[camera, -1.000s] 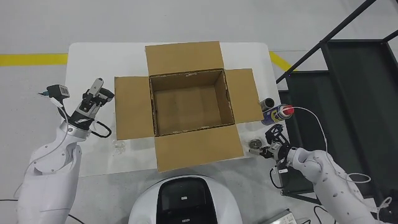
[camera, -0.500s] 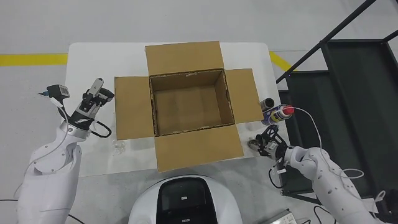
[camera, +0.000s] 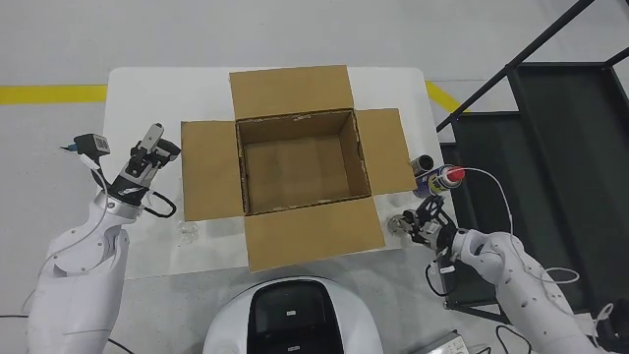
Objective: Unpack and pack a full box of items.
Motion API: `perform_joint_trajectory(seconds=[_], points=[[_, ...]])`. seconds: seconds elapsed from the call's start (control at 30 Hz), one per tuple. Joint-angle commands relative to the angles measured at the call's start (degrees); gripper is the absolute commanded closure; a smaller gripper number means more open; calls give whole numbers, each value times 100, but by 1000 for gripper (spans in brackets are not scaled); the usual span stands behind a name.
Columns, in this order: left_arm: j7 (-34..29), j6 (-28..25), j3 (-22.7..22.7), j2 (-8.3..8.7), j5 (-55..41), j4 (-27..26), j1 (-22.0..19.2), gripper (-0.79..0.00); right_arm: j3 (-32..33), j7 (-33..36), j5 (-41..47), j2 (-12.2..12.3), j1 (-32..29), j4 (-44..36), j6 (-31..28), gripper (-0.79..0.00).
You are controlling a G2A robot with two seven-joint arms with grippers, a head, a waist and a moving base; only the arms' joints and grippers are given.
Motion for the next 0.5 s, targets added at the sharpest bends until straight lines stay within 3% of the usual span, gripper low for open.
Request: perform_joint_trajectory(seconds=[0.0, 0.47], points=[[0, 0, 0, 0, 0, 0, 0, -785, 103, -36, 85, 20, -78, -82, -78, 0], [0, 0, 0, 0, 0, 0, 0, -785, 1316, -81, 1166, 215, -1108, -1255, -740, 0]])
